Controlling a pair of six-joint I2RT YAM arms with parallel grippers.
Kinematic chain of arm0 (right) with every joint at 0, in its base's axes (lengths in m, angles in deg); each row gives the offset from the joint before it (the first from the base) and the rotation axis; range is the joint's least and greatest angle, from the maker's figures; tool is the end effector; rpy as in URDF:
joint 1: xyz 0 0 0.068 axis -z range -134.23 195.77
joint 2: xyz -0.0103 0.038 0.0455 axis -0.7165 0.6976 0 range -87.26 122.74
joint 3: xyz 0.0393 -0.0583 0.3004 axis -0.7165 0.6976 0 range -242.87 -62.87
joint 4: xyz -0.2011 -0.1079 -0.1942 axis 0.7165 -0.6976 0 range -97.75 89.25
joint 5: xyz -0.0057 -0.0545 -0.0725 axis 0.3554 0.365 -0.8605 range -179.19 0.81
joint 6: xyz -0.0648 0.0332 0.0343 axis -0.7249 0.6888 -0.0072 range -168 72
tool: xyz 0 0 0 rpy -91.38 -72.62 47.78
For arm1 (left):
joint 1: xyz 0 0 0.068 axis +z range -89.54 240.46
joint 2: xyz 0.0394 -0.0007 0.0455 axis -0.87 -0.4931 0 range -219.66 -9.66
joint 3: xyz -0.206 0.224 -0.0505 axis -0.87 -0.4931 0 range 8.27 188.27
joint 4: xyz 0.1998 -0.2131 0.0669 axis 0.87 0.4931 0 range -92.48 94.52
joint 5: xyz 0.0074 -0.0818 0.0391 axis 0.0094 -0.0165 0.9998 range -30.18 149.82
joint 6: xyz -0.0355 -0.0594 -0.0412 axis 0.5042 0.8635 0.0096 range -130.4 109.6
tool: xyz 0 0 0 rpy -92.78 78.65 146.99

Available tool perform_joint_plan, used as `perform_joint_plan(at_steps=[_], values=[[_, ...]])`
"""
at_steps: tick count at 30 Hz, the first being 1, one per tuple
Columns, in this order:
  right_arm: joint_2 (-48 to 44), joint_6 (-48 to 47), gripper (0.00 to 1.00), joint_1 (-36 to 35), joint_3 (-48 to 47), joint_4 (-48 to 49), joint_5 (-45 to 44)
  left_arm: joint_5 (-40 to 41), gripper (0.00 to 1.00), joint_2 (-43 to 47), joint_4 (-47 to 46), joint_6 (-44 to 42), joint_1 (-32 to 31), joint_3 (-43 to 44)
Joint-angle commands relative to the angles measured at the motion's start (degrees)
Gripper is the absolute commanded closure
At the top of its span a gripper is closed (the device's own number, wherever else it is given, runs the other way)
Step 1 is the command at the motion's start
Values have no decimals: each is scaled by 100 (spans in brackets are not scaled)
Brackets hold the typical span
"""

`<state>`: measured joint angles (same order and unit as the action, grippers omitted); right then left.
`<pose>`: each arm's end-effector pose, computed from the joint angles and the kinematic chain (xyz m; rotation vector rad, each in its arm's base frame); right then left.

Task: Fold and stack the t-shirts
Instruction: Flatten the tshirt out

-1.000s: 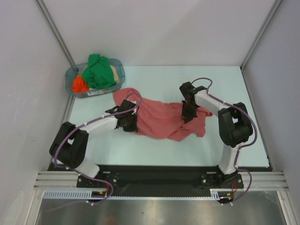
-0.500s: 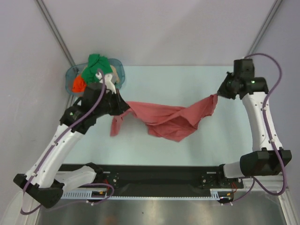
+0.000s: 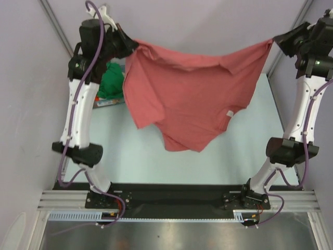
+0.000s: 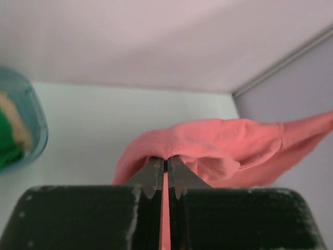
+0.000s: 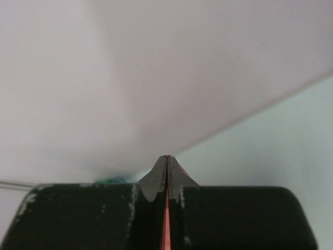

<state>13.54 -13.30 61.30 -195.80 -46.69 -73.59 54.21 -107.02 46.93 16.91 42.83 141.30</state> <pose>0.4127 -0.0953 0.5779 0.5951 1.7296 0.4830 0.3740 -0.1260 0.5929 -0.0854 1.8550 -0.6407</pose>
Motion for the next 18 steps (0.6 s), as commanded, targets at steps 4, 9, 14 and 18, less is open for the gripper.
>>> perform_joint_plan(at_steps=[4,9,14,18], values=[[406,1547,100,407,-1034,2350,1077,-1767,100,-785,-2458,1425,708,928],[-348,1532,100,486,-500,2712,1367,-2409,100,-189,-2963,1787,699,-11],[-1544,883,100,688,355,2362,1421,-2533,100,901,-2876,1672,699,-1093],[-2309,688,100,706,225,2142,947,-2577,100,1807,-2928,1944,699,-2077]])
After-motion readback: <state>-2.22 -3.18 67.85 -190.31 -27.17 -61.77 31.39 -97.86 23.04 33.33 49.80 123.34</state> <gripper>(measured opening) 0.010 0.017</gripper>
